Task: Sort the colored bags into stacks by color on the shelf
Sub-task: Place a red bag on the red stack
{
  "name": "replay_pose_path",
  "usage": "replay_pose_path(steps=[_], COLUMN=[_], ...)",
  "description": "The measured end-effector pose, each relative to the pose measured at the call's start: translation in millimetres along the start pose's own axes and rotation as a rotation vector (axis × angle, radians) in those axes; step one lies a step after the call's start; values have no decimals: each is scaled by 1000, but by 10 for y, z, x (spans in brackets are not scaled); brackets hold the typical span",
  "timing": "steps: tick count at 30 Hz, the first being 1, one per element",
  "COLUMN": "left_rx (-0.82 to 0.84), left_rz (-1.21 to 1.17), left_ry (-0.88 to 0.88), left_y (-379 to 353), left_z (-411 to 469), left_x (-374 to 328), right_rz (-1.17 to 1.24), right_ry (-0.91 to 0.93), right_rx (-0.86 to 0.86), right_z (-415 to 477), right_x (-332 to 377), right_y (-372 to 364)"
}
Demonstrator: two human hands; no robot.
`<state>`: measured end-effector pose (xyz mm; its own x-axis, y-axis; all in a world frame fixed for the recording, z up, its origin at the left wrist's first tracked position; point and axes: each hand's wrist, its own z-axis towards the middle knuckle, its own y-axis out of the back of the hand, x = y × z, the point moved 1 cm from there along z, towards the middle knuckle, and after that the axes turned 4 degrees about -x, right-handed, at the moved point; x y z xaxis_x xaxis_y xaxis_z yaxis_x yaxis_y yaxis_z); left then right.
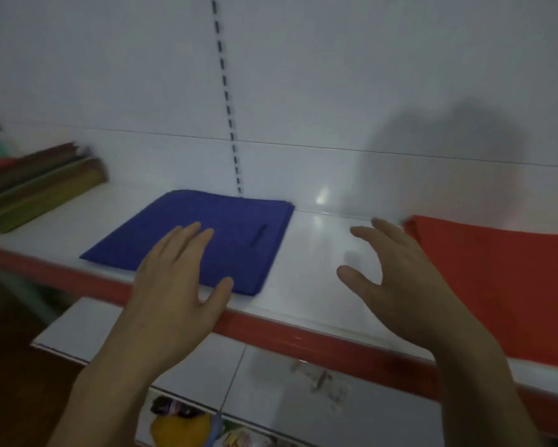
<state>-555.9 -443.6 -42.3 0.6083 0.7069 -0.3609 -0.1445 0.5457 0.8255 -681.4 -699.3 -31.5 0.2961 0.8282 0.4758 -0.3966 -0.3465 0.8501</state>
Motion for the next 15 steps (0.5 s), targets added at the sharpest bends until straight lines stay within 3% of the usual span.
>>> replay_pose_path(steps=[6, 15], left_rx=[-115, -130], left_rz=[34, 175], left_ry=[115, 289], left_y=[866, 1769], left_z=[-179, -418], left_x=[1206, 2783], right_rz=[42, 164], right_ry=[186, 322], right_rx=[82, 150], right_z=[224, 580], right_x=[1397, 3091], right_y=[-833, -1708])
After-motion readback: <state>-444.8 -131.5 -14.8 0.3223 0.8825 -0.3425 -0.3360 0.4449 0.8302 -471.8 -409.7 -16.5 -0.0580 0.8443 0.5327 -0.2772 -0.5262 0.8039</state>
